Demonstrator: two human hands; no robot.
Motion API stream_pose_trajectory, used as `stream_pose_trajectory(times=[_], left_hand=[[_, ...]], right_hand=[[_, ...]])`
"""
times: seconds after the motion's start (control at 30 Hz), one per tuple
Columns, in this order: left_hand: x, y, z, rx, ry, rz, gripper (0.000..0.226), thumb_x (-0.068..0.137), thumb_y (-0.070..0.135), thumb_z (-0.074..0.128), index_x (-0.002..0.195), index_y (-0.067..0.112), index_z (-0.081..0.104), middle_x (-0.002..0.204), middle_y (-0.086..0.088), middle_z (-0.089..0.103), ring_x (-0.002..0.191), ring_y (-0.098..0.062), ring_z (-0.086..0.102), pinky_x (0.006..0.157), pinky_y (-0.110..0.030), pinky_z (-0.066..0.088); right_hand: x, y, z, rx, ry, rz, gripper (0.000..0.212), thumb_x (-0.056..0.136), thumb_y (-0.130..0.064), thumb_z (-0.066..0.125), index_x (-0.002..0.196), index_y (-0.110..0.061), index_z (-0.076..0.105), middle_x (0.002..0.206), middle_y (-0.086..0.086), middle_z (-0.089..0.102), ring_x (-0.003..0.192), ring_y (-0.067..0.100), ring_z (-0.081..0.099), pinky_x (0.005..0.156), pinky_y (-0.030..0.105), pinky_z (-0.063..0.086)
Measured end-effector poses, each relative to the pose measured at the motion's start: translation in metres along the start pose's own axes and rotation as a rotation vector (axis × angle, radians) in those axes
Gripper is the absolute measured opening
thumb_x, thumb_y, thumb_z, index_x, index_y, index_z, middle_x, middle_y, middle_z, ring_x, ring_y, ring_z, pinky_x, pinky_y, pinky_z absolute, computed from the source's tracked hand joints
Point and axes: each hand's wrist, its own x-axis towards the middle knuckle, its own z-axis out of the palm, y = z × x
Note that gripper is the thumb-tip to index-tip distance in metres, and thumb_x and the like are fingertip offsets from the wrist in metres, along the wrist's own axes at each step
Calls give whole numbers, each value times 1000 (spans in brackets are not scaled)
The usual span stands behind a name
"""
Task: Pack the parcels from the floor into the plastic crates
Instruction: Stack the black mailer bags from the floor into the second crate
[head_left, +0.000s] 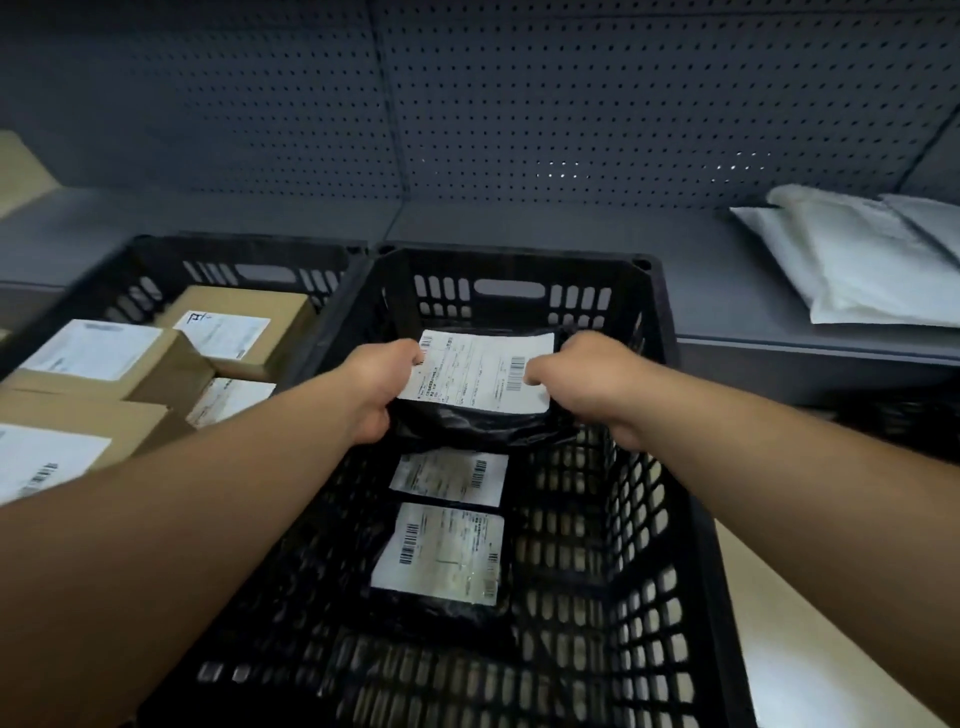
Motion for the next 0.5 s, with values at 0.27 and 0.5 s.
stream_pose_trajectory(times=[0.27, 0.5], left_hand=[[27, -30, 3, 526, 68, 27, 31, 98, 19, 48, 117, 4, 68, 114, -13, 70, 104, -33, 66, 99, -42, 54], [38, -47, 13, 1035, 77, 13, 71, 98, 17, 51, 153, -8, 14, 144, -22, 50, 129, -38, 54, 104, -40, 48]], right_hand=[[22, 16, 51, -37, -45, 210, 9, 92, -17, 55, 86, -11, 55, 87, 6, 55, 64, 18, 46, 56, 24, 37], [38, 33, 102, -19, -25, 256, 28, 84, -17, 55, 109, -10, 67, 104, 7, 68, 86, 25, 66, 64, 23, 51]])
